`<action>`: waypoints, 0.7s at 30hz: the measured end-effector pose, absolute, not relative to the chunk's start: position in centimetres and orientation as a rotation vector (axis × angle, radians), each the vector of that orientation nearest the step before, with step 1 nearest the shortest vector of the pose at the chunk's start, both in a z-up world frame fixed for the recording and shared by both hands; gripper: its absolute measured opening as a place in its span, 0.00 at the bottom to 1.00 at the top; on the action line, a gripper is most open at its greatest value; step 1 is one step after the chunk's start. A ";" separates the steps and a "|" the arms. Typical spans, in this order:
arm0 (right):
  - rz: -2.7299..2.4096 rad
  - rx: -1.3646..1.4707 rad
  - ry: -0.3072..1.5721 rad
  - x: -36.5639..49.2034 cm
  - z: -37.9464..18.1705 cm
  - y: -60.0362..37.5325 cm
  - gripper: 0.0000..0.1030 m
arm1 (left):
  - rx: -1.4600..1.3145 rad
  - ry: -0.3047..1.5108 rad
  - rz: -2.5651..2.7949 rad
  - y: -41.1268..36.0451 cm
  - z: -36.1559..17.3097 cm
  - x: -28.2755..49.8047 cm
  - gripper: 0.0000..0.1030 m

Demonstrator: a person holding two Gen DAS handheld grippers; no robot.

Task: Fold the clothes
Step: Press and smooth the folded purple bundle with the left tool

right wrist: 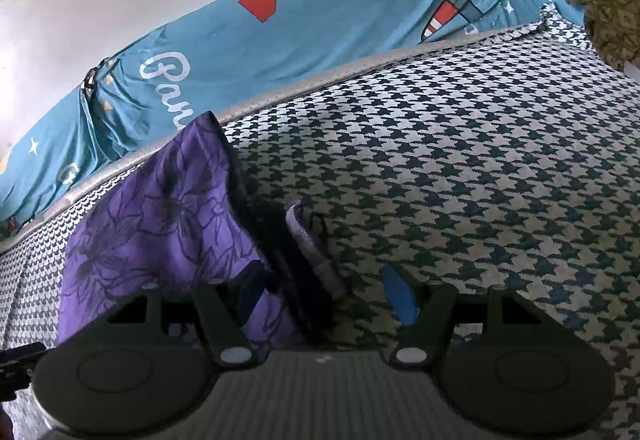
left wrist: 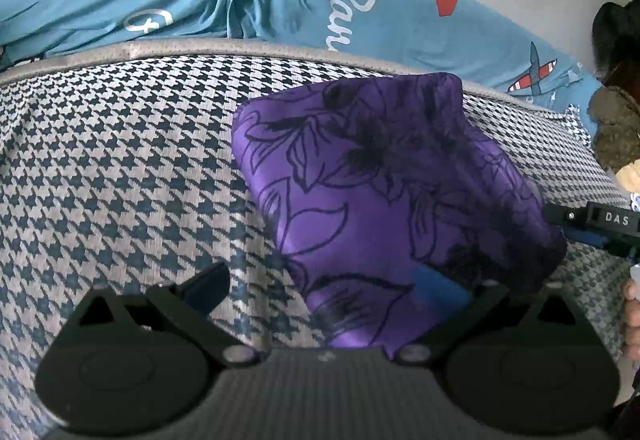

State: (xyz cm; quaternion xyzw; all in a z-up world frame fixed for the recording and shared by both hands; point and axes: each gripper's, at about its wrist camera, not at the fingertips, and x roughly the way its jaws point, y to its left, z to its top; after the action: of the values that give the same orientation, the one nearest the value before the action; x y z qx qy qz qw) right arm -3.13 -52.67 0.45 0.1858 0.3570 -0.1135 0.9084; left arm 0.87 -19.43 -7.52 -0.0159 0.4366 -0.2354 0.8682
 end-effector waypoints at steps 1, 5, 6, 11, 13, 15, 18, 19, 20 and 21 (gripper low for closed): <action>-0.232 0.384 0.737 -3.1 0.4 -52.6 0.64 | -0.037 0.913 -0.492 -19.4 -7.5 0.9 1.00; -0.223 0.384 0.739 -3.0 0.4 -52.5 0.64 | -0.046 0.914 -0.490 -19.5 -7.6 1.0 1.00; -0.221 0.384 0.740 -2.9 0.4 -52.5 0.64 | -0.048 0.916 -0.490 -19.5 -7.7 1.1 1.00; -0.210 0.373 0.749 -2.6 0.2 -52.2 0.64 | -0.054 0.926 -0.484 -19.5 -7.9 1.3 1.00; -0.209 0.365 0.756 -2.4 0.0 -52.1 0.65 | -0.062 0.935 -0.480 -19.5 -8.1 1.5 1.00; -0.209 0.359 0.763 -2.2 -0.3 -52.0 0.65 | -0.069 0.940 -0.477 -19.4 -8.1 1.7 1.00; -0.210 0.356 0.773 -2.0 -0.5 -51.9 0.65 | -0.067 0.941 -0.473 -19.4 -8.2 1.9 1.00; -0.210 0.355 0.776 -1.9 -0.6 -51.9 0.65 | -0.065 0.944 -0.473 -19.4 -8.3 2.0 1.00; -0.210 0.353 0.778 -1.9 -0.7 -51.9 0.65 | -0.063 0.948 -0.473 -19.4 -8.4 2.1 1.00; -0.212 0.351 0.782 -1.8 -0.8 -51.9 0.66 | -0.063 0.951 -0.474 -19.5 -8.5 2.2 1.00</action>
State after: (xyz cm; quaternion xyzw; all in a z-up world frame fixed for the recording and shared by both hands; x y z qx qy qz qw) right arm -1.82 -51.93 -0.76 0.1699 0.3786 -0.1024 0.9041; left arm 2.17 -19.45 -8.46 -0.0300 0.4534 -0.2259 0.8617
